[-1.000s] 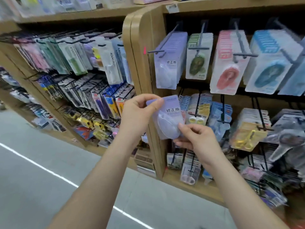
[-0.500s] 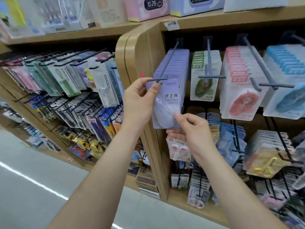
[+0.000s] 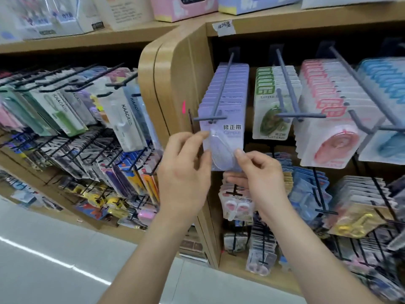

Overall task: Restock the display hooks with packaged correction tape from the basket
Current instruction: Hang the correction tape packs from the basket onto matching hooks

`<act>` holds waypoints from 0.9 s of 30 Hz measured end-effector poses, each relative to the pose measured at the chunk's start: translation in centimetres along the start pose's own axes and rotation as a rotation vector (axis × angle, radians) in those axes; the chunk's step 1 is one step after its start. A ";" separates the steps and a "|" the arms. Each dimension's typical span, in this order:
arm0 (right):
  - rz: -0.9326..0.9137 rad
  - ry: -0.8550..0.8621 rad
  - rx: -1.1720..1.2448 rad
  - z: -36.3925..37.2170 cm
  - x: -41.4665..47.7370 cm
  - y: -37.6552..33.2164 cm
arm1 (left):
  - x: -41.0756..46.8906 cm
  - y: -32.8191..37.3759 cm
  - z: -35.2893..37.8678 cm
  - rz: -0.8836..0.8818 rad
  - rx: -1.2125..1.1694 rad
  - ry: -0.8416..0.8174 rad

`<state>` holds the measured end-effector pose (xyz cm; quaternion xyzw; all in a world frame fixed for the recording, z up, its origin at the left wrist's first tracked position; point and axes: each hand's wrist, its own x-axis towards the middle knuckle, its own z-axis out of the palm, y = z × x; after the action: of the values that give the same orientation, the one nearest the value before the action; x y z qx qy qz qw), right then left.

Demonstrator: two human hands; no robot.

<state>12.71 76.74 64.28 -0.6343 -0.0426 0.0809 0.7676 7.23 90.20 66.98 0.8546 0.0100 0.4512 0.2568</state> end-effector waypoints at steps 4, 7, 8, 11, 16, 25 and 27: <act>0.001 0.079 0.026 1.4 0.9 0.1 | -0.2 -0.8 0.5 0.006 0.048 -0.205; 0.012 0.117 0.021 2.4 1.2 0.3 | 0.5 -1.1 0.2 0.074 0.068 -0.232; 0.019 0.107 0.006 2.4 1.0 0.2 | 0.7 -1.2 0.0 0.092 0.079 -0.246; -0.010 0.087 -0.183 1.6 -0.1 0.3 | 0.8 -1.7 -0.7 0.109 0.037 -0.307; -0.086 0.173 -0.509 -2.2 -4.3 0.8 | -0.4 -2.2 -1.6 0.119 -0.077 -0.296; 0.154 0.423 -0.980 -14.7 -17.1 2.1 | -7.8 3.1 2.6 0.316 -0.367 -0.701; 0.214 0.497 -1.062 -17.8 -20.3 2.7 | -10.1 5.6 4.2 0.367 -0.414 -0.834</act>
<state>-4.46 56.42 58.94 -0.9321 0.1679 -0.0252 0.3199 3.31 81.04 59.79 0.8810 -0.3338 0.1013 0.3196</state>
